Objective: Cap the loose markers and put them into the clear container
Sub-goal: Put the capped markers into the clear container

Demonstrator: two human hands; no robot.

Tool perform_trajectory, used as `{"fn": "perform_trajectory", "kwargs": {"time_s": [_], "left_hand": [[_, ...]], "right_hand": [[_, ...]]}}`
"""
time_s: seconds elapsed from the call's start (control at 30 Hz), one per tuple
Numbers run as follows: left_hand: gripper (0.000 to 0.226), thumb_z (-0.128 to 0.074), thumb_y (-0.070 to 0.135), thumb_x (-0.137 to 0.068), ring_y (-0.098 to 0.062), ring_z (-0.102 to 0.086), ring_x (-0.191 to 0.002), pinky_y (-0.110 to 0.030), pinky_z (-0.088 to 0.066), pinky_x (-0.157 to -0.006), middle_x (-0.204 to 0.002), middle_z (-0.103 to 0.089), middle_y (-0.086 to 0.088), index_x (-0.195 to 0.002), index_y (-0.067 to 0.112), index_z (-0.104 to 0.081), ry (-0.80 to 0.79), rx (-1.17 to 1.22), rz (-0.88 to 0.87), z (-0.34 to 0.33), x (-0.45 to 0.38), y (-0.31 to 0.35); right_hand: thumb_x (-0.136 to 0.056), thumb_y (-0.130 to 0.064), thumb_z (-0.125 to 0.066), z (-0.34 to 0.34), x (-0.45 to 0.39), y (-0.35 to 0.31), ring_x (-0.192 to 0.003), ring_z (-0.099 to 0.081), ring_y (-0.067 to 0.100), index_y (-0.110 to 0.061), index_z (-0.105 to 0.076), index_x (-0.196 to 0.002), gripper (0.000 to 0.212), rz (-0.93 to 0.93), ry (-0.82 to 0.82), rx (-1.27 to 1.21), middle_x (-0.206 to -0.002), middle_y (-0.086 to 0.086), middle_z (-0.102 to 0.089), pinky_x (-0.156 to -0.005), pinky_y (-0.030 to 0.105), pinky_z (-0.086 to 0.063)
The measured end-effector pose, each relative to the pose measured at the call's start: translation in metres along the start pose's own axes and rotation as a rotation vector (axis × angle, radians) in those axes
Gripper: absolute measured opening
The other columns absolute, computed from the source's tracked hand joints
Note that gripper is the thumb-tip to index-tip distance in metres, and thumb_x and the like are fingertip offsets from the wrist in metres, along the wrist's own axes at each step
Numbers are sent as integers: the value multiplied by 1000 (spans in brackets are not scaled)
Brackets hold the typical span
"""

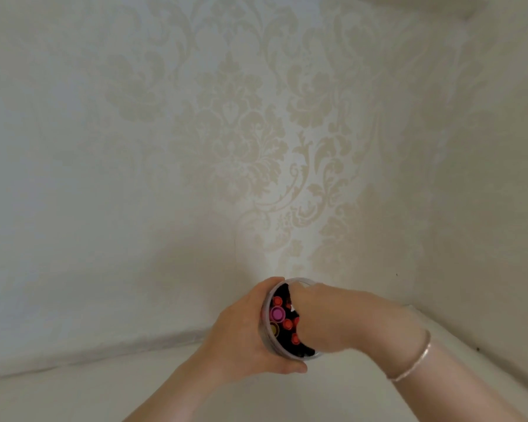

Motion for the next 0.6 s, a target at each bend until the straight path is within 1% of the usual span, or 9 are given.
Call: {"fn": "perform_trajectory", "kwargs": {"time_s": [0.07,0.17,0.23,0.3,0.4,0.43,0.5,0.53,0.6], "left_hand": [[110,-85,66,-33,18,-48,-111,-12,-43,-95,-120,-48,44,-121,71,-18,30,18,-4,1,-1,1],[107,-87,60,-35,18,-51,-110,-15,-46,-94,-120,-49,43,-121,68,-24,64,63,-3,5,1,-1],[107,-88,56,-36,15,-53,-110,-19,-48,-94,-120,-51,41,-123,64,-27,80,87,-2,9,5,-6],[108,-89,54,-37,13,-54,-110,-22,-50,-94,-120,-52,38,-126,59,-29,81,106,2,11,8,-10],[110,-90,55,-36,14,-52,-112,-22,-48,-96,-121,-51,39,-128,55,-30,76,118,2,12,8,-11],[110,-91,54,-36,15,-52,-112,-21,-48,-96,-122,-51,40,-128,55,-30,77,118,2,11,8,-10],[111,-92,52,-35,15,-52,-111,-19,-48,-95,-121,-52,40,-128,56,-31,84,120,7,10,8,-10],[112,-92,52,-35,15,-53,-110,-19,-48,-94,-120,-53,39,-129,56,-31,89,121,11,10,7,-10],[111,-91,52,-34,15,-54,-108,-18,-48,-93,-118,-53,40,-127,59,-30,96,118,21,12,8,-12]], "right_hand": [[-96,-13,-41,-7,-8,1,-89,-49,19,-9,-28,-142,48,3,39,-54,-127,10,-53,-64,24,-41],[-88,-6,-45,2,-4,10,-105,-58,21,-16,-42,-133,46,80,67,-294,-122,5,-58,-85,31,-51],[-79,3,-46,6,2,11,-119,-53,14,-20,-47,-134,59,165,-20,-453,-129,-3,-57,-97,28,-47],[-76,9,-44,10,4,14,-125,-50,10,-16,-52,-134,64,154,-50,-567,-134,-4,-56,-104,29,-43],[-85,1,-40,18,-4,14,-118,-55,19,-12,-50,-133,51,79,111,-371,-132,6,-56,-96,30,-49],[-89,-3,-41,17,-6,9,-110,-57,21,-11,-49,-132,44,52,136,-251,-129,8,-57,-86,26,-51],[-94,-9,-42,8,-11,-5,-95,-56,20,-9,-48,-130,36,37,141,-87,-125,11,-57,-64,19,-44],[-95,-10,-42,6,-13,-10,-95,-56,20,-9,-48,-130,35,33,138,-57,-124,11,-57,-62,20,-42],[-93,-9,-43,8,-15,-13,-102,-59,23,-10,-48,-129,36,52,164,-86,-123,10,-57,-70,24,-45]]}}
Point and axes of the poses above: each hand's wrist, its own x-axis away from the middle knuckle, its own z-axis out of the back of the hand, y = z × x, the point moved 9 cm from there along -x, towards the middle knuckle
